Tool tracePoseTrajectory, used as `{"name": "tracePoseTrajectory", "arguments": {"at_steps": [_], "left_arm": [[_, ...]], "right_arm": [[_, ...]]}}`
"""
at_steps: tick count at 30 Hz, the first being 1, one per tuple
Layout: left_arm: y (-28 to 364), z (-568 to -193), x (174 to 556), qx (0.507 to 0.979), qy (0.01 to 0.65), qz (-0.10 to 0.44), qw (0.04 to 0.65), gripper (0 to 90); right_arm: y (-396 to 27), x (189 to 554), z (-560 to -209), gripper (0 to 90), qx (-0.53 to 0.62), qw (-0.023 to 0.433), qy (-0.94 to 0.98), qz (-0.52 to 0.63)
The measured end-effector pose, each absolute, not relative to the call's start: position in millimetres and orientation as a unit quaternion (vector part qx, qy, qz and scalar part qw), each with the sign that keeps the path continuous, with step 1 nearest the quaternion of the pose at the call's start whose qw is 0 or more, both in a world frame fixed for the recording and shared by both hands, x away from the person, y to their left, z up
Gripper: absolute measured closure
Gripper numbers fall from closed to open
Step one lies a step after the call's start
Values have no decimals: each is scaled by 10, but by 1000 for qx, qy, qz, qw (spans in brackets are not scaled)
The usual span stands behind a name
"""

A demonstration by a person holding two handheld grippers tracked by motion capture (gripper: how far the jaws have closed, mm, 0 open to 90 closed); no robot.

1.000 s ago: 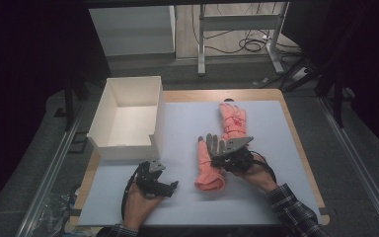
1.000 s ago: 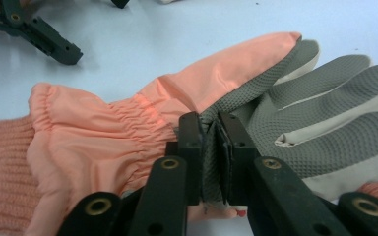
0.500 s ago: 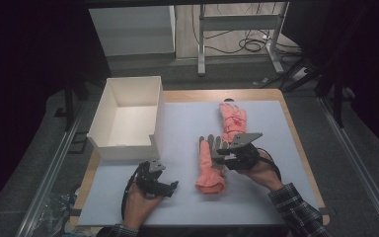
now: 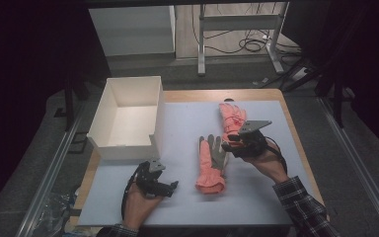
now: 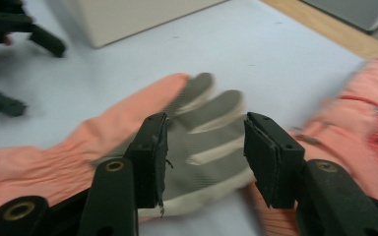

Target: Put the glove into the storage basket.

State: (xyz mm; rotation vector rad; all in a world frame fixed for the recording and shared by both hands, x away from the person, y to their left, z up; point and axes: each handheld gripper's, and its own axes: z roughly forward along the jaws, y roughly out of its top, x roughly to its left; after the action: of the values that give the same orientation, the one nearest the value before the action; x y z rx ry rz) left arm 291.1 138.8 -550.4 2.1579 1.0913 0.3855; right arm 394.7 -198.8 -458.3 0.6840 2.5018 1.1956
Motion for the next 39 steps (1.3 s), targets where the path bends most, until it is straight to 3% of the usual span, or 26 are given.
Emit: {"name": "tracePoseTrajectory", "arguments": {"at_steps": [7,14,17,26,30,33,39], "left_arm": [[1388,-5504,2911,829,419,148,340,10],[1388,-5505,2911,829,419,148,340,10],[1388,-5505,2911,829,419,148,340,10],[1388,-5505,2911,829,419,148,340,10],[1388,-5505,2911,829,419,148,340,10],[1388,-5505,2911,829,419,148,340,10],[1388,-5505,2910,829,419,148,340,10]], "right_arm": [[-2143,4175,-4537,531,279,165,855,405],[-2267,4510,-4560,693,330,190,840,386],[-2275,4663,-4602,698,348,186,837,380],[-2181,4955,-4802,449,388,194,821,372],[-2141,5040,-4921,405,400,181,822,364],[-2128,5070,-5010,461,408,178,822,356],[-2132,5087,-5100,664,418,160,820,358]]}}
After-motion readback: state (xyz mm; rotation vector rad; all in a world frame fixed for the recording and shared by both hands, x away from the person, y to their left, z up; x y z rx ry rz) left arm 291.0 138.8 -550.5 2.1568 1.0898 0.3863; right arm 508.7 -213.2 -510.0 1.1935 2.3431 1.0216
